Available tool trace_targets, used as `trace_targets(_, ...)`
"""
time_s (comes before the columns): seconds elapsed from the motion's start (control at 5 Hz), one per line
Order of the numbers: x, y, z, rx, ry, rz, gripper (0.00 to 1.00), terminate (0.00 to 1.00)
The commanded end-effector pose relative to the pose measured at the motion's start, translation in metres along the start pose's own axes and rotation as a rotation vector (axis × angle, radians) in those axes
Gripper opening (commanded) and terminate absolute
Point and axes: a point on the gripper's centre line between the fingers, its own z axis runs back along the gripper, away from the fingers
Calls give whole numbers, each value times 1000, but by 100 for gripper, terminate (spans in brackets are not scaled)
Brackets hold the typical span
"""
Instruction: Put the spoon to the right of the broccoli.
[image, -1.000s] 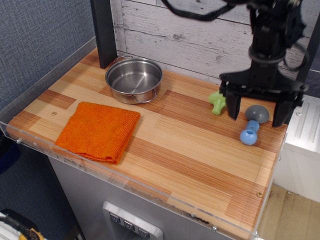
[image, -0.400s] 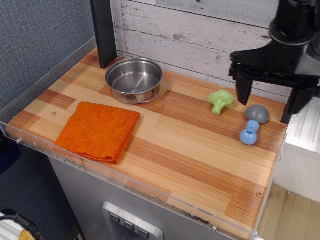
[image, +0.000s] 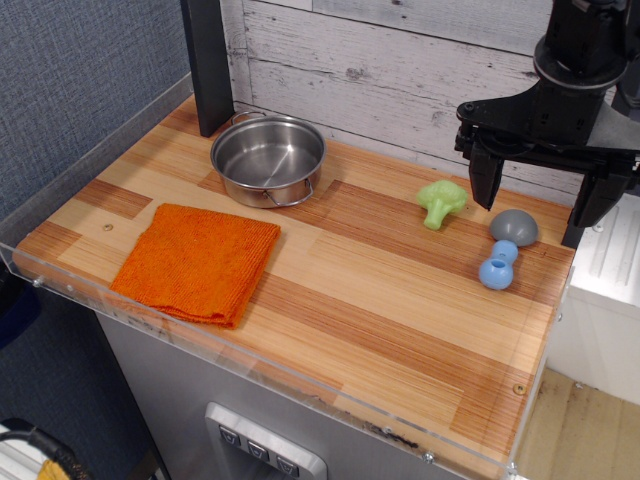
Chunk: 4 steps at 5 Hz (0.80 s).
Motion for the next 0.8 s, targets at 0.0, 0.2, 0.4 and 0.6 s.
trace_targets(0.0, -2, -10, 15, -21, -38, 6, 100, 0)
trace_targets(0.2, -2, -10, 15, -21, -38, 6, 100, 0)
trace_targets(0.4, -2, -10, 15, -21, -38, 6, 100, 0)
trace_targets(0.6, -2, -10, 15, -21, -38, 6, 100, 100)
